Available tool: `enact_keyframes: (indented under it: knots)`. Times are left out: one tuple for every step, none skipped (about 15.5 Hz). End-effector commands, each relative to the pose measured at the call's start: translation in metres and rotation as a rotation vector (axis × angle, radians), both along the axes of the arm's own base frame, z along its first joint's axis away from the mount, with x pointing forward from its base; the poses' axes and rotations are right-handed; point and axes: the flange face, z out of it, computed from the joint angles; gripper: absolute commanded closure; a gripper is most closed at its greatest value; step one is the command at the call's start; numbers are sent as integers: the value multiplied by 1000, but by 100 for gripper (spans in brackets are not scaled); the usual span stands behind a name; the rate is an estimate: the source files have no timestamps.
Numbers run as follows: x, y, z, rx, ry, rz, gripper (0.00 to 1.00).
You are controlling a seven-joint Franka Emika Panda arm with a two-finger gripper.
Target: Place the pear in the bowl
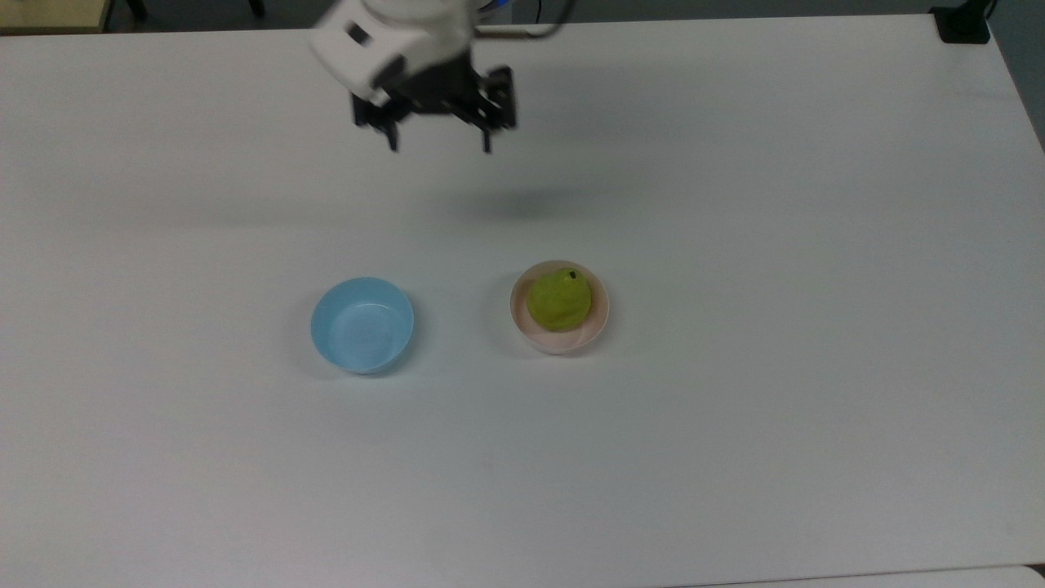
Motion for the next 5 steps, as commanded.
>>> enact_keyframes:
  knots:
    - [-36, -41, 27, -2, 2, -38, 0]
    - [-42, -44, 31, 1, 10, -47, 0]
    - [-46, -47, 34, 3, 19, -56, 0]
    - [-49, -52, 34, 4, 38, -65, 0]
    - [-50, -52, 35, 4, 44, -65, 0]
